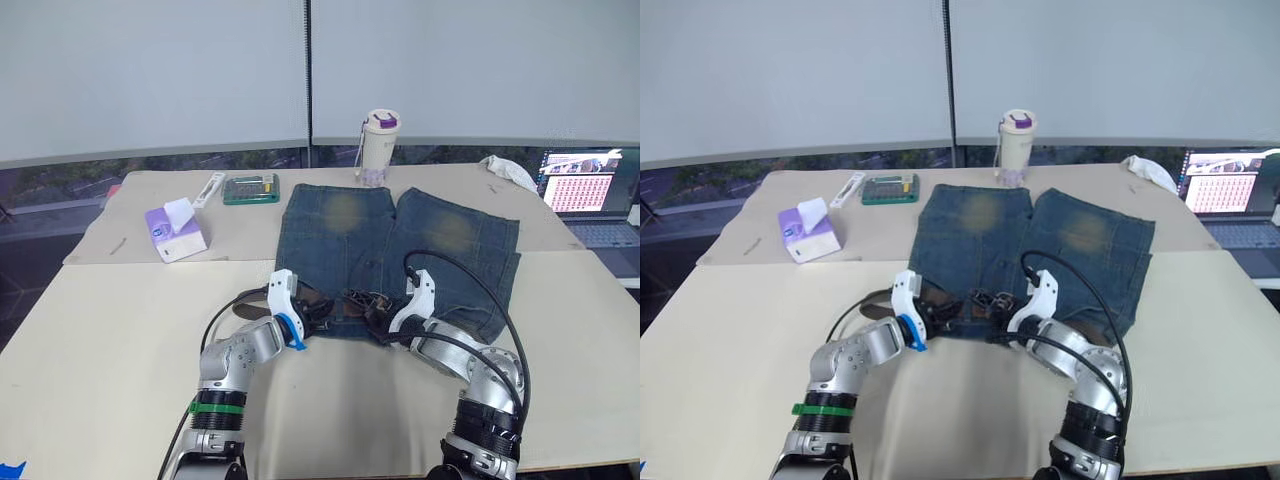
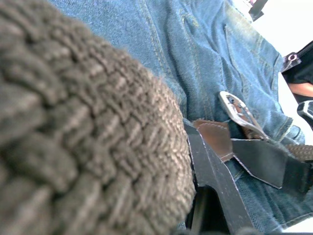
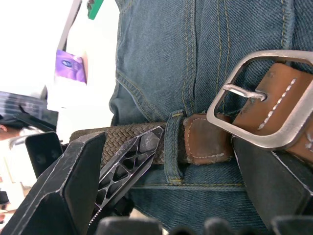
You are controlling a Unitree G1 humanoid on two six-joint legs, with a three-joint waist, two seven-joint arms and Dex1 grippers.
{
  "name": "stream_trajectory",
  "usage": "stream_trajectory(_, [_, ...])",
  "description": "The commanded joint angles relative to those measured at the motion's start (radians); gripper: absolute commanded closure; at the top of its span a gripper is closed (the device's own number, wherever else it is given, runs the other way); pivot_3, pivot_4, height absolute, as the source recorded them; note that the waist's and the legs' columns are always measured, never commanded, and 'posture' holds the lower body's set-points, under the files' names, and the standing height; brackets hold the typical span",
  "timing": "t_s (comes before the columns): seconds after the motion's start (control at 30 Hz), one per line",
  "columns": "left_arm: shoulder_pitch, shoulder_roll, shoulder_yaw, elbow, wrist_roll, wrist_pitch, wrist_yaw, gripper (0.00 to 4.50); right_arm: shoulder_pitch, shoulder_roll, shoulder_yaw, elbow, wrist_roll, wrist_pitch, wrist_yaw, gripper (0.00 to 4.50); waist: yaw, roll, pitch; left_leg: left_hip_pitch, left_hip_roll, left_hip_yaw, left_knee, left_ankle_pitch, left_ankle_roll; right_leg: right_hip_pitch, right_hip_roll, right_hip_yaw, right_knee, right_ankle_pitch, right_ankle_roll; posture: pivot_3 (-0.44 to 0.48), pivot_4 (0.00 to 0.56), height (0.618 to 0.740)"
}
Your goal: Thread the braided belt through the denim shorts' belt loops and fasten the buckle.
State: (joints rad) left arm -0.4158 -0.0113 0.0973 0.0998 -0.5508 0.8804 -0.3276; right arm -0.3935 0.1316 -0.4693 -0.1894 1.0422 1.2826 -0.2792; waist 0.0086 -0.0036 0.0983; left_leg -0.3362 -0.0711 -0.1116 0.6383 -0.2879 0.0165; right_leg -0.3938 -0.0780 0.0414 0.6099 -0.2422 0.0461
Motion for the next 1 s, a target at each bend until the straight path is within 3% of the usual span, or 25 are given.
stream_trajectory(0.03, [-0.001,-0.023,-0.033,0.001,-0.026,0.01,-0.041,4.5,-0.053,0.095,0.01,0.013,0.133,-0.043,0.009,0.01,-0.001,0.0,0.0,0.0,0.0,0.0,0.0,0.0,0.0,0.0,0.0,0.0,0.0,0.0,0.0,0.0,0.15,0.74])
stream_trajectory(0.3, [-0.006,-0.019,-0.038,0.022,-0.008,-0.007,-0.043,4.5,-0.029,0.018,0.047,0.019,0.286,-0.114,0.009,0.01,-0.003,0.002,0.001,0.0,0.0,0.0,-0.001,0.0,0.0,-0.001,0.0,0.0,0.0,0.0,0.0,0.0,0.15,0.74])
stream_trajectory(0.57, [-0.006,-0.019,-0.042,0.03,-0.005,-0.013,-0.044,4.5,0.006,-0.153,0.224,0.02,0.034,-0.148,0.061,0.01,0.001,0.002,0.001,0.0,0.0,0.001,-0.001,0.0,0.0,0.0,0.0,0.0,-0.001,0.0,0.0,0.0,0.15,0.74])
stream_trajectory(0.9, [0.001,-0.018,-0.046,0.034,-0.002,-0.023,-0.045,4.5,0.014,-0.15,0.221,0.03,-0.025,-0.183,0.089,0.01,0.001,0.002,0.001,0.0,0.0,0.001,-0.002,0.0,0.0,0.0,0.0,0.0,-0.001,0.0,0.0,0.0,0.15,0.74])
stream_trajectory(0.93, [0.002,-0.017,-0.045,0.035,-0.001,-0.025,-0.045,4.5,0.014,-0.151,0.215,0.027,-0.021,-0.186,0.091,0.41,0.001,0.002,0.001,0.0,0.0,0.001,-0.002,0.0,0.0,0.0,0.0,0.0,-0.001,0.0,0.0,0.0,0.15,0.74])
stream_trajectory(1.0, [0.003,-0.015,-0.045,0.039,0.002,-0.028,-0.044,4.5,0.014,-0.152,0.204,0.018,-0.01,-0.183,0.094,0.64,0.002,0.002,0.001,0.0,0.0,0.001,-0.002,0.0,0.0,0.0,0.0,0.0,-0.001,0.0,0.0,0.0,0.15,0.74])
